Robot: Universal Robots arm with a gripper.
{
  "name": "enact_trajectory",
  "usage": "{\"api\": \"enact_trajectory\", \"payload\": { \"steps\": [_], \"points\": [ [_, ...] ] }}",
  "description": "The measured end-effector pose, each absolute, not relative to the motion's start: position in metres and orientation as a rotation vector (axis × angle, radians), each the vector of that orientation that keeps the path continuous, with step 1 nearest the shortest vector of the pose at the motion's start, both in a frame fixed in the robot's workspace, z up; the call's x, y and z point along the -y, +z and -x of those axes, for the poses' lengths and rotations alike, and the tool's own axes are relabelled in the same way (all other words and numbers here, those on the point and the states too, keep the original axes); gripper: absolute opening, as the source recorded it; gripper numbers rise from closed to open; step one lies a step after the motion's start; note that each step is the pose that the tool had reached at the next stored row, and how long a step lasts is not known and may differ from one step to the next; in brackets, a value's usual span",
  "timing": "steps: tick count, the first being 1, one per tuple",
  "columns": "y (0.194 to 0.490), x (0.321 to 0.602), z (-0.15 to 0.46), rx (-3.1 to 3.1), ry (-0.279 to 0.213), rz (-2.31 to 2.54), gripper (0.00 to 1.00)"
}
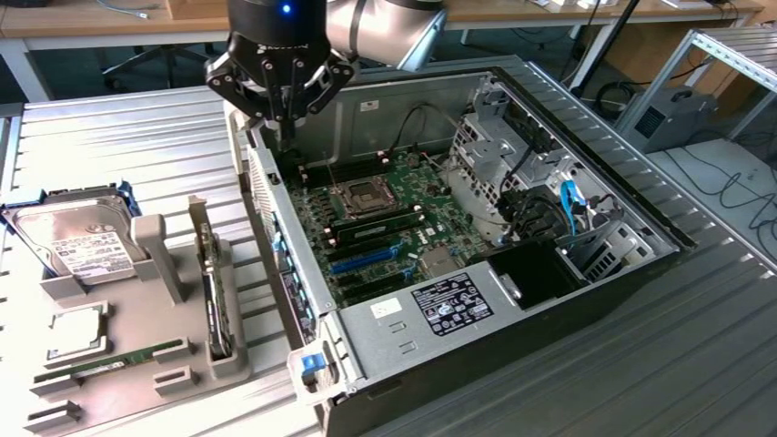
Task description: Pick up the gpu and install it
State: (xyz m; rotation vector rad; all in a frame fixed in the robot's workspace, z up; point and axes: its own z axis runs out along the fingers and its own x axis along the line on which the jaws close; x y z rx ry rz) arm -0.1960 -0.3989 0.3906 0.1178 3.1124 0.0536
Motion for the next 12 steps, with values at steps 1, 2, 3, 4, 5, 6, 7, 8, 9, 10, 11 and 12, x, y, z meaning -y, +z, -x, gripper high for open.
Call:
{"api": "enact_trajectory", "payload": {
  "steps": [1,2,3,4,5,6,7,8,9,10,11,12],
  "points": [
    [0.3906,0.3989,0.1962,-3.112,0.054,-0.118,0.11],
    [0.3906,0.3989,0.1964,-3.112,0.054,-0.118,0.11],
    [0.3906,0.3989,0.1966,-3.112,0.054,-0.118,0.11],
    [0.3905,0.3989,0.1968,-3.112,0.054,-0.118,0.11],
    [0.3905,0.3989,0.1970,-3.112,0.054,-0.118,0.11],
    [0.3905,0.3989,0.1972,-3.112,0.054,-0.118,0.11],
    [0.3905,0.3989,0.1974,-3.112,0.054,-0.118,0.11],
    [0.3905,0.3989,0.1977,-3.112,0.054,-0.118,0.11],
    [0.3904,0.3989,0.1978,-3.112,0.054,-0.118,0.11],
    [0.3903,0.3989,0.1994,-3.112,0.054,-0.118,0.11],
    [0.3901,0.3989,0.2006,-3.112,0.054,-0.118,0.11],
    [0.3901,0.3989,0.2008,-3.112,0.054,-0.118,0.11]
  ]
}}
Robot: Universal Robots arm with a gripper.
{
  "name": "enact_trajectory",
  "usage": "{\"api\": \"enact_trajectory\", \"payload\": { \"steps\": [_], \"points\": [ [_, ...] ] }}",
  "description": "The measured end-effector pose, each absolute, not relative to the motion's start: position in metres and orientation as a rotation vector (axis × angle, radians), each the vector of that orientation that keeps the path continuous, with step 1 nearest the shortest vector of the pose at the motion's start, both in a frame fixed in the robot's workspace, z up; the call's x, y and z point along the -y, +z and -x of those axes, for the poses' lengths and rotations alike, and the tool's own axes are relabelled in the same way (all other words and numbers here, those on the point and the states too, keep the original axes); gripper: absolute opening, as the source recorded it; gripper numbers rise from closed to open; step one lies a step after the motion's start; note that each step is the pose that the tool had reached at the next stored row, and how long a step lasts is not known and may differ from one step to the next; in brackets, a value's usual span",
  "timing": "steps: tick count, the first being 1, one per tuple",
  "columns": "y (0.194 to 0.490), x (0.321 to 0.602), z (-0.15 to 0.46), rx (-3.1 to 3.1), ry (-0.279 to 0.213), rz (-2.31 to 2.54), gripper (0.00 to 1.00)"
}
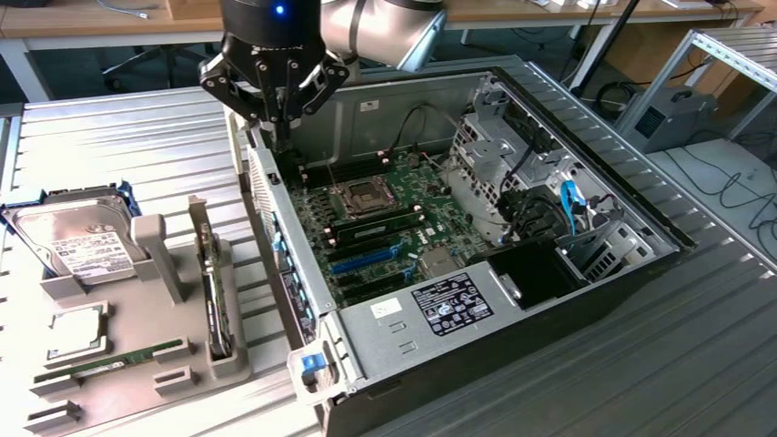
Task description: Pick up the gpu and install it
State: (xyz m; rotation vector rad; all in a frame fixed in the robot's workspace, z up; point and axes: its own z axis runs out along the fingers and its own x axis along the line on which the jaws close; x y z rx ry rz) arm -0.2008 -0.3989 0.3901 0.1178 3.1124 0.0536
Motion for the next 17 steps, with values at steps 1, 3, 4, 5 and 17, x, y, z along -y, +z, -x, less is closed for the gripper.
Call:
{"api": "enact_trajectory", "payload": {
  "steps": [1,3,4,5,17],
  "points": [
    [0.3900,0.3989,0.2010,-3.112,0.054,-0.118,0.11],
    [0.3900,0.3989,0.2015,-3.112,0.054,-0.118,0.11],
    [0.3899,0.3989,0.2016,-3.112,0.054,-0.118,0.11],
    [0.3899,0.3989,0.2018,-3.112,0.054,-0.118,0.11],
    [0.3897,0.3990,0.2049,-3.112,0.054,-0.118,0.11]
  ]
}}
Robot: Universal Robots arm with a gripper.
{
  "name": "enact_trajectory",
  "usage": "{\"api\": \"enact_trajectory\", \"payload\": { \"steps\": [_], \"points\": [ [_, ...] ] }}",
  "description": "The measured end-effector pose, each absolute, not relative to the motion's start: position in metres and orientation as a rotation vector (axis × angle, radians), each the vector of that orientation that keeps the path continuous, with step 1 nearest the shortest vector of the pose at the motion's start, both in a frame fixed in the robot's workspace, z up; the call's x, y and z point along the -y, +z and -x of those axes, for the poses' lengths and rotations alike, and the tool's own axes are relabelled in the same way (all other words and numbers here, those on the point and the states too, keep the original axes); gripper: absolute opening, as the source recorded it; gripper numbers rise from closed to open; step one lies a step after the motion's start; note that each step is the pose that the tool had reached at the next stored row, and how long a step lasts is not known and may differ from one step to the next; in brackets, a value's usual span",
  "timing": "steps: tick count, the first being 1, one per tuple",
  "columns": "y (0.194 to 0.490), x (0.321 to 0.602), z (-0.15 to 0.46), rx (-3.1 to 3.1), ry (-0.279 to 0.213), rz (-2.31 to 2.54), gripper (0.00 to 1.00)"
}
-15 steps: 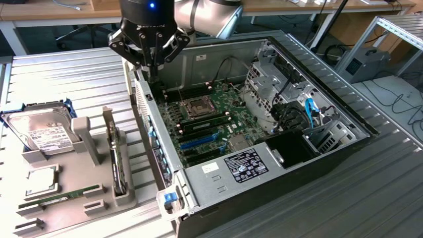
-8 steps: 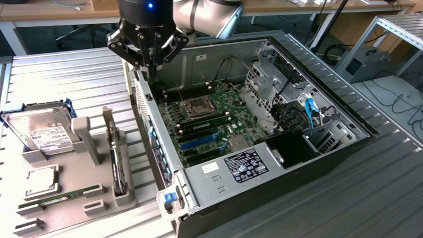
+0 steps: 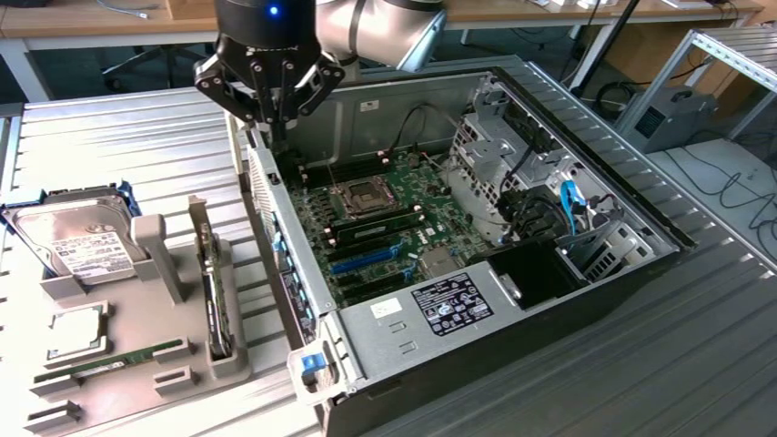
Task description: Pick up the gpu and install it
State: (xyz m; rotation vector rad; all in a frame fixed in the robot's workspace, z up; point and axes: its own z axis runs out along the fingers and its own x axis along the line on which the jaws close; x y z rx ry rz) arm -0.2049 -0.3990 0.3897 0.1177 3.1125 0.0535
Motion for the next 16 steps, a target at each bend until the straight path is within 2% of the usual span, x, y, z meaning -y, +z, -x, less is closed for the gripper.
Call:
{"api": "enact_trajectory", "payload": {
  "steps": [16],
  "points": [
    [0.3893,0.3989,0.2086,-3.112,0.054,-0.118,0.11]
  ]
}}
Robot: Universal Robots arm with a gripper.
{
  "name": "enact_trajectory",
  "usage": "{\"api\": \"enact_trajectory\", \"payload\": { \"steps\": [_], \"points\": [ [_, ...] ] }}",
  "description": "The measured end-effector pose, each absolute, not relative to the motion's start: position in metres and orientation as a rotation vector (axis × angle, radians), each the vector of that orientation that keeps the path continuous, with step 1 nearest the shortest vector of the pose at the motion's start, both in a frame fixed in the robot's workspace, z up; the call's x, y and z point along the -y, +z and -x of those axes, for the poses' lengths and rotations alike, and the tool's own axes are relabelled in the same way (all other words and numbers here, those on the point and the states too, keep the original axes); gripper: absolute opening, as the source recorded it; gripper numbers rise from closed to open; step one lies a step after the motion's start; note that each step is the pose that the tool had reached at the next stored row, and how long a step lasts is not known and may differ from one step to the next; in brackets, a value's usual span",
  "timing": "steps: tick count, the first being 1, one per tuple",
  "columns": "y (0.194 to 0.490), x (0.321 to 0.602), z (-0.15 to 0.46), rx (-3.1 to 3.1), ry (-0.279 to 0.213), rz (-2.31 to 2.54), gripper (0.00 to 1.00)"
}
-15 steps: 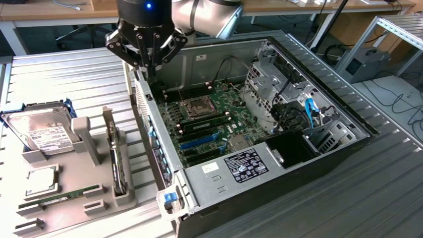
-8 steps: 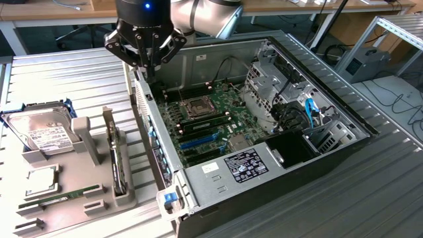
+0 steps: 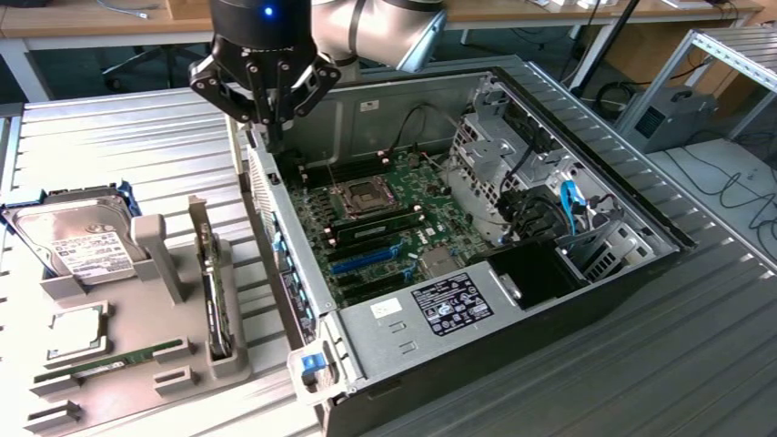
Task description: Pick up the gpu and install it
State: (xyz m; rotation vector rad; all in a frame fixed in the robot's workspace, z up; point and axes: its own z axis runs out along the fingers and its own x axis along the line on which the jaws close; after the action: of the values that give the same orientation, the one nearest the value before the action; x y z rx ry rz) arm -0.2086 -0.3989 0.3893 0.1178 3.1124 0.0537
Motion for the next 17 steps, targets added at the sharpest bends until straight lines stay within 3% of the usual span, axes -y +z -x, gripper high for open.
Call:
{"api": "enact_trajectory", "payload": {
  "steps": [17],
  "points": [
    [0.3888,0.3989,0.2131,-3.112,0.054,-0.118,0.11]
  ]
}}
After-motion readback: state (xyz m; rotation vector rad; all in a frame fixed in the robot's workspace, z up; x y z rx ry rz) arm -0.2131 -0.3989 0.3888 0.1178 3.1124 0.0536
